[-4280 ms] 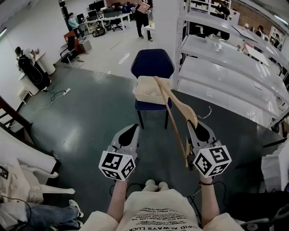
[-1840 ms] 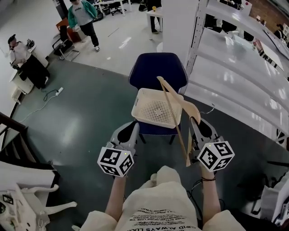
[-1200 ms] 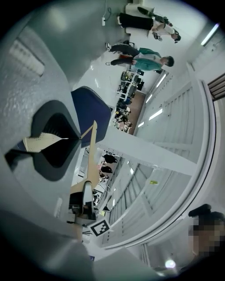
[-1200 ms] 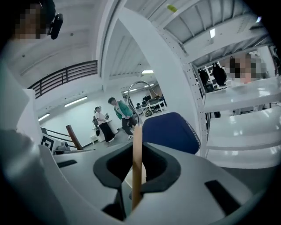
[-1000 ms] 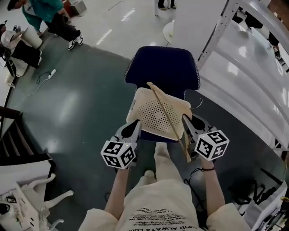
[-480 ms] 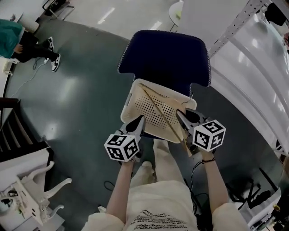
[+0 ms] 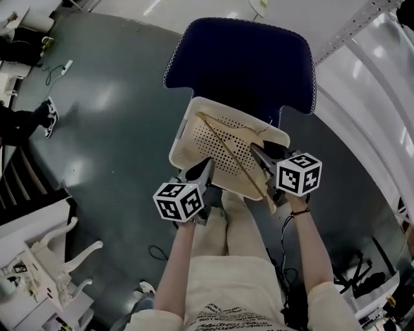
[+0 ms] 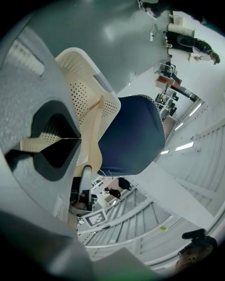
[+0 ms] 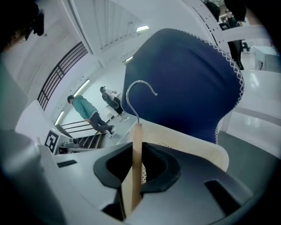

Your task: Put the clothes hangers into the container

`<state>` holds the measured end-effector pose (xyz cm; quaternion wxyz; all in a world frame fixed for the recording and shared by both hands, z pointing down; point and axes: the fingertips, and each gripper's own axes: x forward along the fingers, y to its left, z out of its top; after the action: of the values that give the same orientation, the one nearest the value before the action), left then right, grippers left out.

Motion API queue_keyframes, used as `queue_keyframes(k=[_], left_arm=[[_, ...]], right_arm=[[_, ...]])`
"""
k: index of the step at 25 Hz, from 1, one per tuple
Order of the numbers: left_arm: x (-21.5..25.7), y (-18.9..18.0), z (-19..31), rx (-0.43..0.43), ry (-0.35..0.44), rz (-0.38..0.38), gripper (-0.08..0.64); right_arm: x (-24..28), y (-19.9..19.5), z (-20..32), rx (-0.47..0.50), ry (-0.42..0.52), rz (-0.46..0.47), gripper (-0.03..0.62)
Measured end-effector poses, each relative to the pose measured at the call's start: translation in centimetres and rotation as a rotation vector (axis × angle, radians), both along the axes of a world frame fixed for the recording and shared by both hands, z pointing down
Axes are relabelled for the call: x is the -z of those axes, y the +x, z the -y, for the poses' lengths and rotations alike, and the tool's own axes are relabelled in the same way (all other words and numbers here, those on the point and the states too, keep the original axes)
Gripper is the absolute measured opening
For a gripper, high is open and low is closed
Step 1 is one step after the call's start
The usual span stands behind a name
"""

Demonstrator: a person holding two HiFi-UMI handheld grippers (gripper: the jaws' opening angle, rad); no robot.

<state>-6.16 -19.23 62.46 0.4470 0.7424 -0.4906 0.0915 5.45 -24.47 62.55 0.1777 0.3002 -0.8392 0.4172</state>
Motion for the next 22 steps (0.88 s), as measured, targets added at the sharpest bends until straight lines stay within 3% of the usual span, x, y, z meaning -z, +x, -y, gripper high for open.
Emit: queue_keyframes(k=[13, 22], left_arm=[[-3.6, 0.2, -0.5, -0.013, -0.070, -0.028, 0.023], [-4.9, 0.6, -0.6, -0.045, -0.096, -0.051, 0.023]], right_arm=[[-4.1, -1.5, 0.2, -0.022, -0.085, 0.006, 0.055], [-6.0, 0.2, 0.9, -0.164, -0.142, 0.038, 0.057]])
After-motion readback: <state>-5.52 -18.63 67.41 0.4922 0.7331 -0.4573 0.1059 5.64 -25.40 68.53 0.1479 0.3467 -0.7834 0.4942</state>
